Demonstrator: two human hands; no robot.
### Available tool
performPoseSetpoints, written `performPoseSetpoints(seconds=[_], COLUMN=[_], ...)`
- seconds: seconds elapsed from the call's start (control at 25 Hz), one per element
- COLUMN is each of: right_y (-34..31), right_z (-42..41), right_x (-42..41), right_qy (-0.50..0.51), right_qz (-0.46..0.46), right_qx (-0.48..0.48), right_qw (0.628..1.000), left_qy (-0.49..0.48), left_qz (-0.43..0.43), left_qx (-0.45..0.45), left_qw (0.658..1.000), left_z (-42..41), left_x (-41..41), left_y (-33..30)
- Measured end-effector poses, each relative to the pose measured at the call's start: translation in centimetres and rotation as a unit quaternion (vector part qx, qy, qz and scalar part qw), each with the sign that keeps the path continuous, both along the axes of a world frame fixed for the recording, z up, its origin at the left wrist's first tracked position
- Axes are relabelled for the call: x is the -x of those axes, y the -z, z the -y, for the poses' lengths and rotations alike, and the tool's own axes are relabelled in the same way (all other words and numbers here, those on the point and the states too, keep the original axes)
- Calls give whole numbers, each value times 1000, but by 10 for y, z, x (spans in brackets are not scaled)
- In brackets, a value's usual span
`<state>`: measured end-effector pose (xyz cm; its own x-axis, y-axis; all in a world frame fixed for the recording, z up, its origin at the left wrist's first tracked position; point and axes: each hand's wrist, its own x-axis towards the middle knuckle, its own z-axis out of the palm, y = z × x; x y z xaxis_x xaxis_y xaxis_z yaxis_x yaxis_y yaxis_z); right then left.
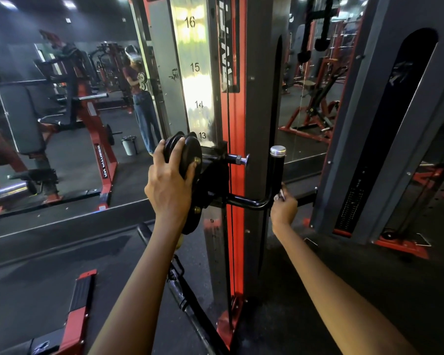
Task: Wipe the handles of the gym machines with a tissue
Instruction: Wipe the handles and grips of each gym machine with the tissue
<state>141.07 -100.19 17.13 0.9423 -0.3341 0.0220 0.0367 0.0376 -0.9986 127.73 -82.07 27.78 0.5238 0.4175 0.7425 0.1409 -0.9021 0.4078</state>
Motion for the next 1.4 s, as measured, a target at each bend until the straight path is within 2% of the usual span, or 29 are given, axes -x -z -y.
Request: performPoseSetpoints(seconds=[0.12,0.16,0.32,0.44,0.6,0.72,0.88,0.92,0.96,1.0,1.08,1.12,1.16,1.2,1.24,1.28,1.32,1.36,1.4], right_y=[17,12,4,31,49,57,154,167,149,108,44,26,8,-10,-23,-28,-28,-27,-27], right_z=[6,9,10,-3,-31,-62,-73,-66,-53,-39,-15,-4,3,6,5,6,6,10,15], right_x=[-6,-8,-6,-11,-9,2,-82,-95,-86,-53,-6,2,10,21,31,39,37,26,8], right_qy=[-26,-28,-17,-12,-76,-160,-156,-166,-164,-145,-30,25,46,60,45,13,-16,-17,2], right_qz=[-87,-90,7,-61,-177,-185,-207,-213,-210,-187,-141,-103,-62,5,131,281,409,502,530], right_qx=[-19,-27,-43,-116,-236,-261,-242,-281,-340,-360,-421,-407,-343,-218,-67,95,250,409,550], right_qw=[996,995,999,991,952,934,935,921,902,902,896,907,936,974,988,955,877,762,646], left_qy=[-5,-6,-5,-1,-2,-4,-11,-10,-8,-7,-3,0,2,3,3,3,5,6,6], left_qz=[1,2,5,2,5,4,2,1,-1,-1,-2,-1,1,1,0,-2,-2,-3,-3], left_qx=[0,0,-1,-5,-6,-10,-9,-9,-10,-10,-11,-12,-12,-11,-8,-7,-8,-10,-11], left_qw=[1000,1000,1000,1000,1000,1000,1000,1000,1000,1000,1000,1000,1000,1000,1000,1000,1000,1000,1000], left_z=[1,1,0,1,2,2,-1,-2,-2,-3,-4,-4,-4,-5,-5,-5,-6,-6,-5], left_x=[3,4,4,2,2,3,1,1,1,1,2,2,2,2,3,3,3,4,4], left_y=[0,0,2,2,0,1,-1,-1,1,2,4,4,4,3,3,2,1,1,0])
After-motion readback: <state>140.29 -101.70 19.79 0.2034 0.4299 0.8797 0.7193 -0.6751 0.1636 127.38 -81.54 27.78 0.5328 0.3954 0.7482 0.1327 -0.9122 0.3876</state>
